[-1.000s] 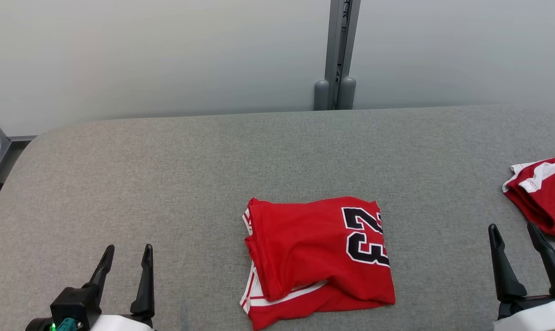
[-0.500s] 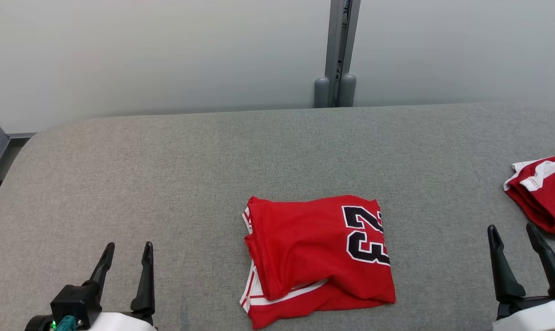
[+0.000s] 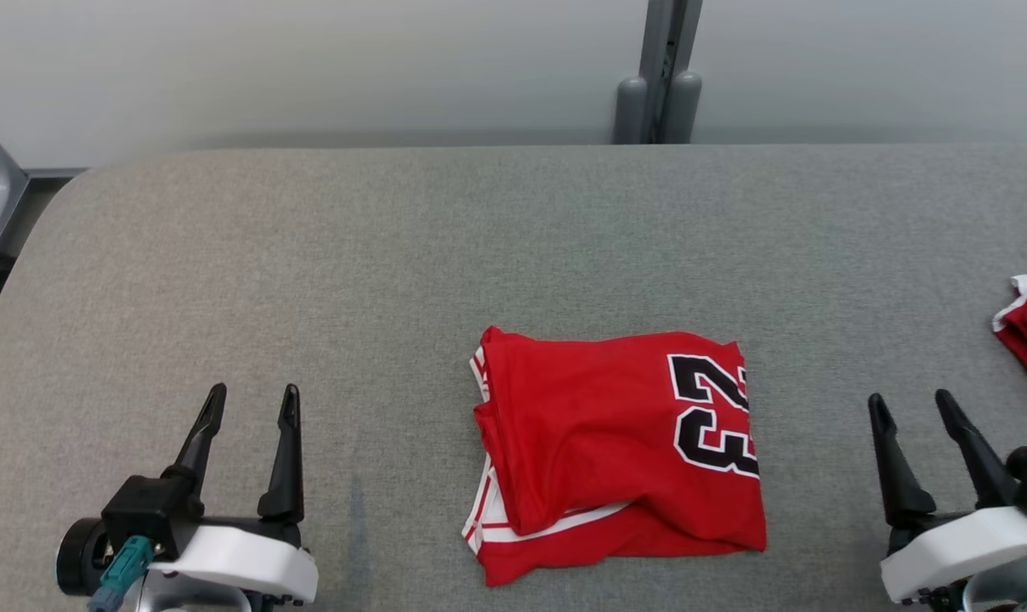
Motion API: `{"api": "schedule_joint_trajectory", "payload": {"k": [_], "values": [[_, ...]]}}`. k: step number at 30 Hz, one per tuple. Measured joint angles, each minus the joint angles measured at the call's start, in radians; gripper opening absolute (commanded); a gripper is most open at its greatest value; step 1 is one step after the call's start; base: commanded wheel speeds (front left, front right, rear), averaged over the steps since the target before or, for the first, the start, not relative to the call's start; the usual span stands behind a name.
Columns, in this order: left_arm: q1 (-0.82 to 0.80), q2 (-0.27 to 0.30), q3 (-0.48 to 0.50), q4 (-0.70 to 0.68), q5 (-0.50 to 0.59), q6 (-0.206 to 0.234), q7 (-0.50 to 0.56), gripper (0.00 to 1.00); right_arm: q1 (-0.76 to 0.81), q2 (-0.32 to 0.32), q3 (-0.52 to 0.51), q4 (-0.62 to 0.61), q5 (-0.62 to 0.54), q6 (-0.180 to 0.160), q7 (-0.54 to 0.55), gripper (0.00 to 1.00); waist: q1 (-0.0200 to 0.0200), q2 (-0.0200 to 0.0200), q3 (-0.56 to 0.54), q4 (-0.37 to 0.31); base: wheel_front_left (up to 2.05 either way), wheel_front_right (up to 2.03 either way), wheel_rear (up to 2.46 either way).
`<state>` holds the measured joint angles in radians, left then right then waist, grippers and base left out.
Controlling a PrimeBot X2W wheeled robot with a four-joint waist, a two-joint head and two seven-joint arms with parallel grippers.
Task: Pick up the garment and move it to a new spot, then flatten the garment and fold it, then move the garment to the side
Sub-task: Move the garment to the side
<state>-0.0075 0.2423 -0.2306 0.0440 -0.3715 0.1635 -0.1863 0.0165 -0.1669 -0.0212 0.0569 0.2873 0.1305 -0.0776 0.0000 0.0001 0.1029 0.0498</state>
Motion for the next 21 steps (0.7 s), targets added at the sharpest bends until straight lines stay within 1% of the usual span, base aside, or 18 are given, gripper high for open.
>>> {"api": "schedule_joint_trajectory", "payload": {"k": [6,13,15,18,19,20,21], "values": [[-0.061,-0.018,-0.016,0.020,0.003,-0.006,-0.020,1.00,-0.080,-0.014,0.127,0.139,0.067,0.000,0.030,1.00,0.0000,0.0000,0.060,0.047,0.00,0.00,0.00],[-0.105,-0.039,-0.029,0.046,0.008,-0.014,-0.043,1.00,-0.180,-0.027,0.232,0.314,0.142,0.000,0.071,1.00,0.0000,0.0000,0.112,0.092,0.00,0.00,0.00],[-0.109,-0.043,-0.031,0.054,0.008,-0.016,-0.046,1.00,-0.197,-0.035,0.266,0.342,0.165,0.000,0.089,1.00,0.0000,0.0000,0.120,0.100,0.00,0.00,0.00],[-0.121,-0.048,-0.033,0.062,0.009,-0.017,-0.052,1.00,-0.222,-0.064,0.316,0.363,0.205,0.000,0.120,1.00,0.0000,0.0000,0.127,0.105,0.00,0.00,0.00],[-0.123,-0.047,-0.032,0.063,0.009,-0.017,-0.053,1.00,-0.228,-0.073,0.328,0.365,0.216,0.000,0.120,0.78,0.0000,0.0000,0.129,0.105,0.00,0.00,0.00],[-0.124,-0.047,-0.032,0.065,0.009,-0.017,-0.056,1.00,-0.233,-0.080,0.340,0.370,0.228,0.000,0.124,0.33,0.0000,0.0000,0.130,0.105,0.00,0.00,0.00],[-0.124,-0.047,-0.031,0.067,0.009,-0.017,-0.056,1.00,-0.241,-0.089,0.355,0.371,0.235,0.000,0.126,0.00,0.0000,0.0000,0.131,0.103,0.00,0.00,0.00]]}}
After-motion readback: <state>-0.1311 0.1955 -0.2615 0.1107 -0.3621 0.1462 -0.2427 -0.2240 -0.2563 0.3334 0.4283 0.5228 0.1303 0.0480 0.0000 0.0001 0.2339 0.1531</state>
